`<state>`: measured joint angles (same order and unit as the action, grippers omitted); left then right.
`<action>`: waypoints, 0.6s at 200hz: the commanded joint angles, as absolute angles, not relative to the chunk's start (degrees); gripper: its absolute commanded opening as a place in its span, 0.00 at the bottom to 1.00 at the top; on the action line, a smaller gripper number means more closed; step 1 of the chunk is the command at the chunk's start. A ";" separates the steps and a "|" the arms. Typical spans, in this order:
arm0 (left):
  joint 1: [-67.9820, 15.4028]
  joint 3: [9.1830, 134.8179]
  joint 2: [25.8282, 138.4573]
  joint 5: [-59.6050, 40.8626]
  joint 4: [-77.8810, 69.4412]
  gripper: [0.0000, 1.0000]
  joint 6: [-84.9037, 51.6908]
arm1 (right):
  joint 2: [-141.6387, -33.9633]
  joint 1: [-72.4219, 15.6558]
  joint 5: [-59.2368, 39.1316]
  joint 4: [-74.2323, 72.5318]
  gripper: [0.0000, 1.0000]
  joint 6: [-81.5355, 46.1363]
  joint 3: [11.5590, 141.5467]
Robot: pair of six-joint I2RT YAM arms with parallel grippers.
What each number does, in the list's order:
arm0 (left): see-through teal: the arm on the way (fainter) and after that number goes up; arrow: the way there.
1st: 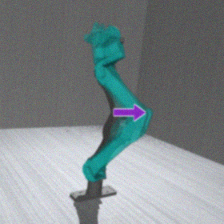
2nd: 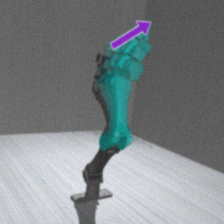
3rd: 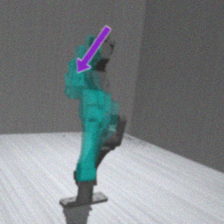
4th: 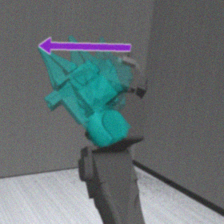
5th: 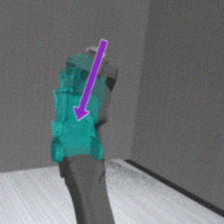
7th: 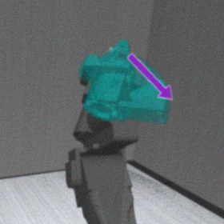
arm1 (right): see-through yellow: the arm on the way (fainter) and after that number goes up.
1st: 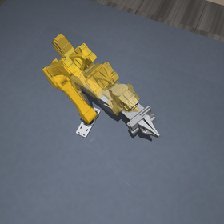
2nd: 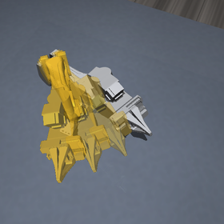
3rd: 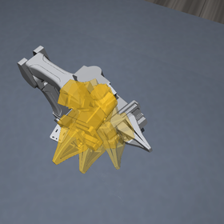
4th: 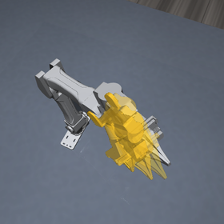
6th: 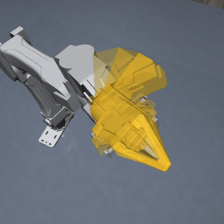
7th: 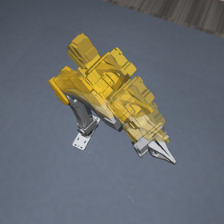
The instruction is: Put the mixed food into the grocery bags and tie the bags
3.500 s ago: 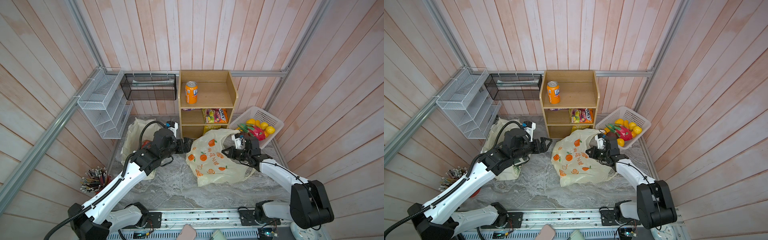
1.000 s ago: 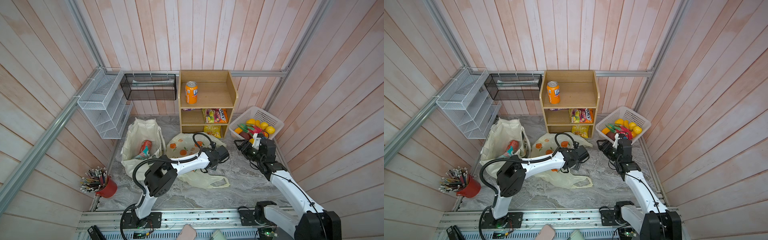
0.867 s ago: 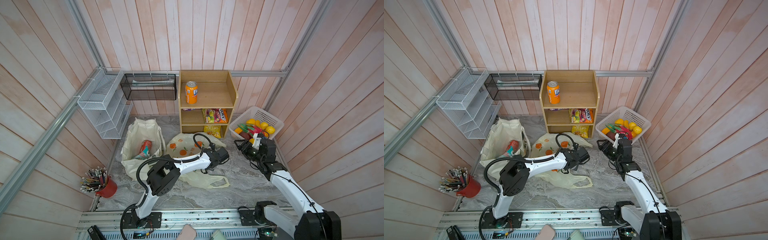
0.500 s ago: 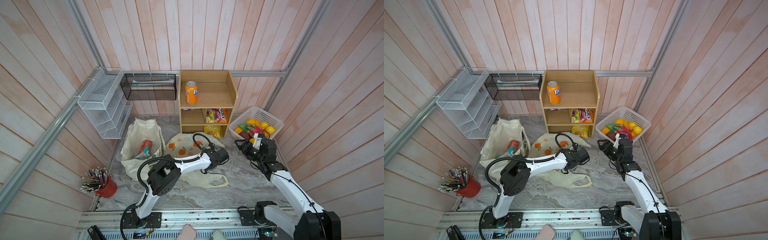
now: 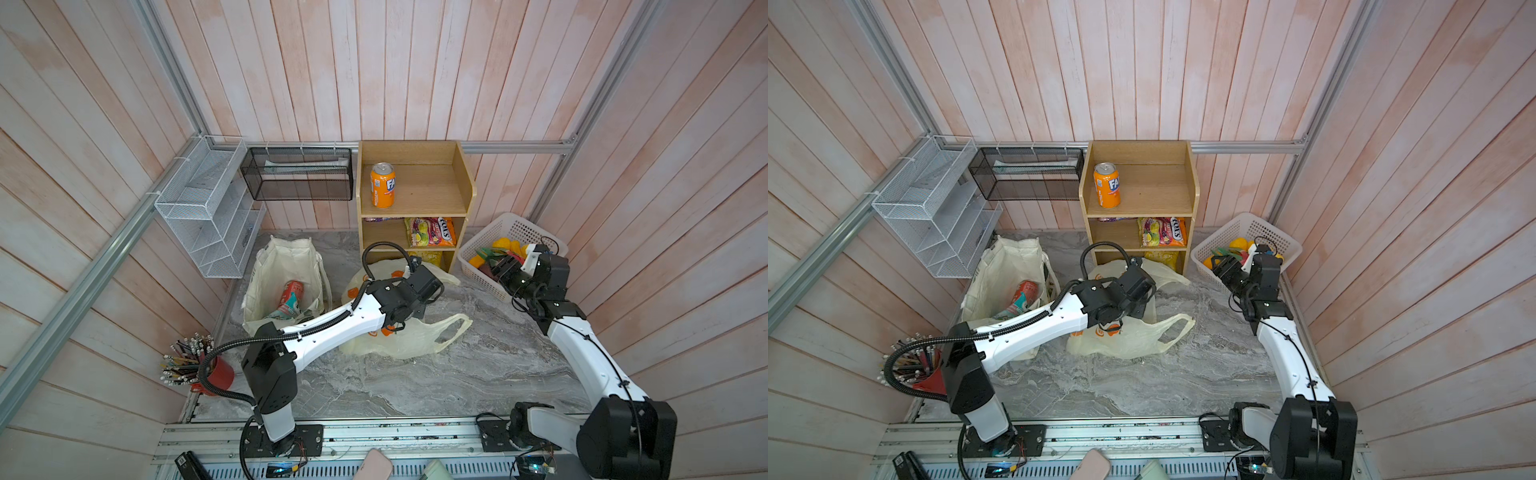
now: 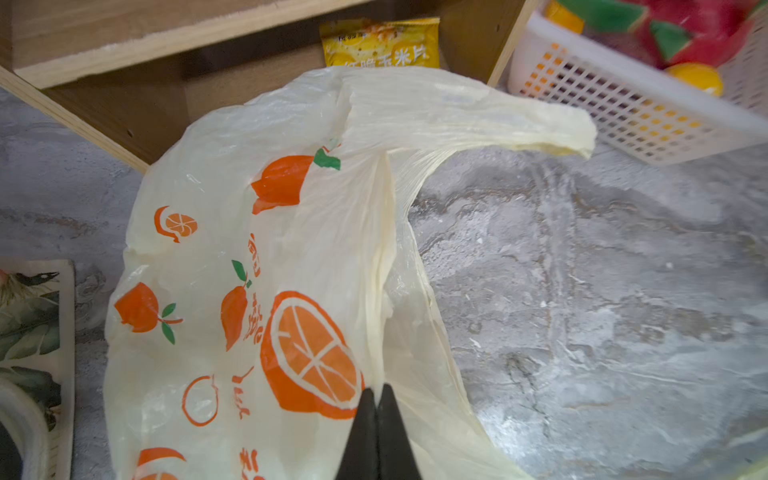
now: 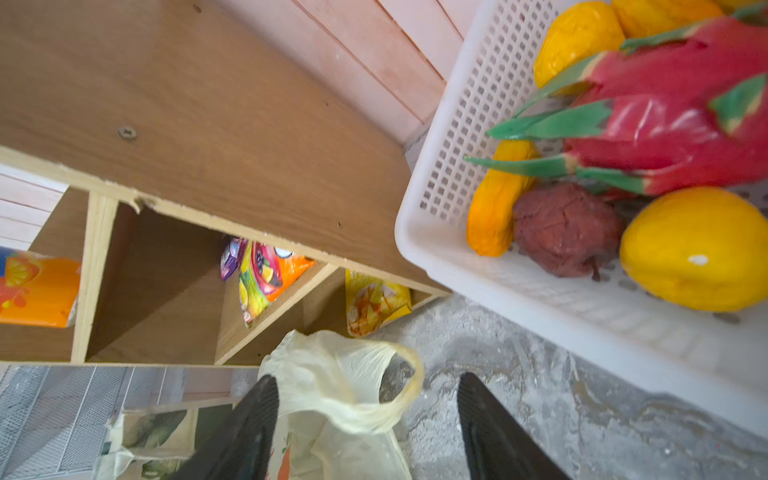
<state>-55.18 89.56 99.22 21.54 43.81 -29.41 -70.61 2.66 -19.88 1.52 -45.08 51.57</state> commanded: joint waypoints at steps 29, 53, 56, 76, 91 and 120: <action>-53.31 82.84 92.91 14.55 37.68 0.00 -25.11 | -84.10 5.97 -17.50 6.65 0.71 -38.31 63.39; -53.18 76.63 88.26 12.10 32.15 0.00 -24.39 | -89.94 7.06 -17.56 8.63 0.71 -36.46 67.38; -53.16 75.77 87.54 11.78 31.33 0.00 -24.43 | -90.64 7.11 -17.53 8.80 0.71 -36.34 67.73; -52.70 70.96 84.09 10.25 27.21 0.00 -24.92 | -93.77 7.20 -17.45 9.55 0.71 -35.56 68.98; -52.22 69.55 82.78 9.93 26.26 0.00 -25.55 | -95.47 7.20 -17.35 9.86 0.71 -35.17 69.01; -51.81 69.42 82.13 9.50 25.59 0.00 -25.01 | -97.66 7.15 -17.04 10.48 0.70 -34.04 68.39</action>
<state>-52.27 69.69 83.09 10.68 29.45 -25.69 -96.33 7.01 -17.82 8.12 -36.29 67.59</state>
